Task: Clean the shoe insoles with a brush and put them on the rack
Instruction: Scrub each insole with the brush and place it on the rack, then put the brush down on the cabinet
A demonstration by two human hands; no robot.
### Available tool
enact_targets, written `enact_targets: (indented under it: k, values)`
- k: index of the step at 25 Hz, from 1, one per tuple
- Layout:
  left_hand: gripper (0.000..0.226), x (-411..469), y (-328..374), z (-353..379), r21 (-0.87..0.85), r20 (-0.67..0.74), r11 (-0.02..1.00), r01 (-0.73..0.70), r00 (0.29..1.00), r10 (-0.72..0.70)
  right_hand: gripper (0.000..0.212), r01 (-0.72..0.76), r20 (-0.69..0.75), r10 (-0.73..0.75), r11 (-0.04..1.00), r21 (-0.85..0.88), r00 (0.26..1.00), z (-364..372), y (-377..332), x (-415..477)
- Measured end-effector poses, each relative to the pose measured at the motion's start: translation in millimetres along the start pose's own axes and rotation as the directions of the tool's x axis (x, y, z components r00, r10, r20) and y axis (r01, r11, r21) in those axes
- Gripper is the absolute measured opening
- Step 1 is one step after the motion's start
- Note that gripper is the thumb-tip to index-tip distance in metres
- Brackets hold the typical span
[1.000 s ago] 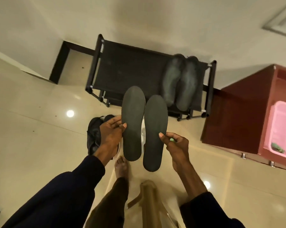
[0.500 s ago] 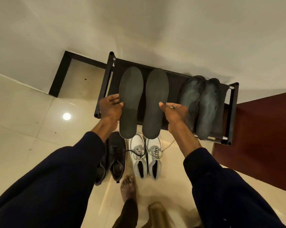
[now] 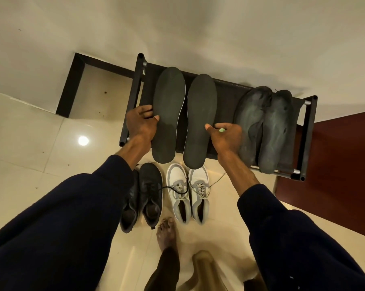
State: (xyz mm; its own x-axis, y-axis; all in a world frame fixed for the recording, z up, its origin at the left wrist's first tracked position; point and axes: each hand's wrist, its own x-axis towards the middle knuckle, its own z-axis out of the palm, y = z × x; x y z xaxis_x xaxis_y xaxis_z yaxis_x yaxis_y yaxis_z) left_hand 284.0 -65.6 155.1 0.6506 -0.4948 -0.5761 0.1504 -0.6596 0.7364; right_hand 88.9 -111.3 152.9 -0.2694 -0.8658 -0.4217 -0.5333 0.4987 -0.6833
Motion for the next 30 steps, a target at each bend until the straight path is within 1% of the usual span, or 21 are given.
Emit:
enact_targets:
  k: [2,4,6,7,9,10,12,15,17,19,22,26,30]
  values:
    - [0.044,-4,-4,-1,-0.016,-0.011,1.0,0.005,1.0,-0.005,0.034,0.027,-0.022,-0.028,0.999,-0.032,0.999,-8,2,-9]
    - [0.044,-13,-7,-3,-0.037,-0.052,0.999,0.0,0.999,-0.002,0.034,0.05,-0.031,-0.051,0.998,-0.048,0.998,-18,4,-17]
    - [0.044,-25,-10,-5,-0.024,-0.106,0.999,-0.047,0.993,0.044,0.031,0.052,-0.031,-0.055,0.995,-0.08,0.998,-29,6,-25]
    - [0.043,-33,-11,-7,-0.022,-0.123,0.996,-0.082,0.989,0.078,0.029,0.046,-0.02,-0.048,0.997,-0.069,0.999,-34,9,-27]
    - [0.039,-56,-14,-8,-0.029,-0.11,0.988,-0.153,0.983,0.149,0.025,0.008,0.03,-0.009,0.999,0.034,1.0,-46,16,-30]
    - [0.036,-69,-15,-7,-0.034,-0.078,0.982,-0.186,0.98,0.183,0.023,-0.017,0.064,0.011,0.995,0.099,0.998,-54,20,-31]
    - [0.029,-95,-17,-2,-0.072,0.037,0.969,-0.235,0.971,0.238,0.021,-0.048,0.137,0.022,0.981,0.19,0.99,-74,30,-37]
    - [0.025,-139,-12,17,-0.108,0.215,0.964,-0.242,0.941,0.26,0.022,-0.049,0.214,-0.01,0.962,0.268,0.977,-115,50,-48]
    - [0.024,-171,-8,36,-0.111,0.29,0.961,-0.254,0.916,0.275,0.022,-0.019,0.218,-0.044,0.959,0.281,0.975,-150,67,-52]
    - [0.023,-205,-6,60,-0.12,0.343,0.955,-0.271,0.891,0.296,0.021,0.02,0.203,-0.073,0.968,0.249,0.976,-187,87,-53]
    - [0.021,-256,-4,105,-0.114,0.408,0.955,-0.274,0.863,0.297,0.02,0.086,0.14,-0.111,0.981,0.176,0.984,-251,118,-51]
    - [0.021,-350,-5,192,-0.097,0.497,0.958,-0.269,0.821,0.28,0.02,0.15,0.061,-0.157,0.983,0.11,0.986,-371,164,-45]
    - [0.024,-431,-9,274,-0.078,0.554,0.962,-0.26,0.791,0.259,0.023,0.218,-0.052,-0.219,0.975,-0.036,0.974,-480,206,-25]
